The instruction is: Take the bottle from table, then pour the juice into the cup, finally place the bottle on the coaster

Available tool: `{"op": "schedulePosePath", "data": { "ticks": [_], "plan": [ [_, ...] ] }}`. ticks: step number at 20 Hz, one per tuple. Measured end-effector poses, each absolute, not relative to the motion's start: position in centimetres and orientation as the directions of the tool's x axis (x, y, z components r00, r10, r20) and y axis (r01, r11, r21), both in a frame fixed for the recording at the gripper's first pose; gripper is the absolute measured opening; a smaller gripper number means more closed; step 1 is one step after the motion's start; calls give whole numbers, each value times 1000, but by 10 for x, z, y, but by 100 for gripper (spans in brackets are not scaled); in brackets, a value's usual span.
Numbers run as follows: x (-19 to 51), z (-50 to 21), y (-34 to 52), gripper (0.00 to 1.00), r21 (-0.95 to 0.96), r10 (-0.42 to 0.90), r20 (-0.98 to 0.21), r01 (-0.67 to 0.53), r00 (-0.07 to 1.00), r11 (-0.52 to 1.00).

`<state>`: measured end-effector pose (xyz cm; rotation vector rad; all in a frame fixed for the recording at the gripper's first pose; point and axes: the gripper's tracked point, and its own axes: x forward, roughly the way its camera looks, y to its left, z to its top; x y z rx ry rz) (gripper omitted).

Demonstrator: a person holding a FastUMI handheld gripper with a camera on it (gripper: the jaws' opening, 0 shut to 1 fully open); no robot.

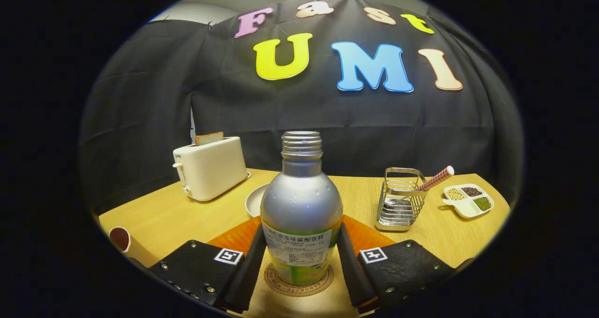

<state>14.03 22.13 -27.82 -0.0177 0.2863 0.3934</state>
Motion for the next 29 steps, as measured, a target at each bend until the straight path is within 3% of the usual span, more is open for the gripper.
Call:
{"op": "schedulePosePath", "data": {
  "ticks": [3, 5, 10, 20, 24, 29],
  "plan": [
    [135, -280, 225, 80, 46, 399, -284, -403, 872, 914],
    [133, -273, 224, 100, 67, 395, -278, -393, 876, 917],
    [114, -165, 214, 99, 58, 362, -141, -357, 921, 932],
    [65, 84, 90, 99, 14, -27, -26, 28, 999, 1000],
    [57, 134, 66, 99, 32, -33, 13, 32, 999, 999],
    [56, 146, 45, 99, 2, 16, 38, -16, 999, 1000]
  ]
}}
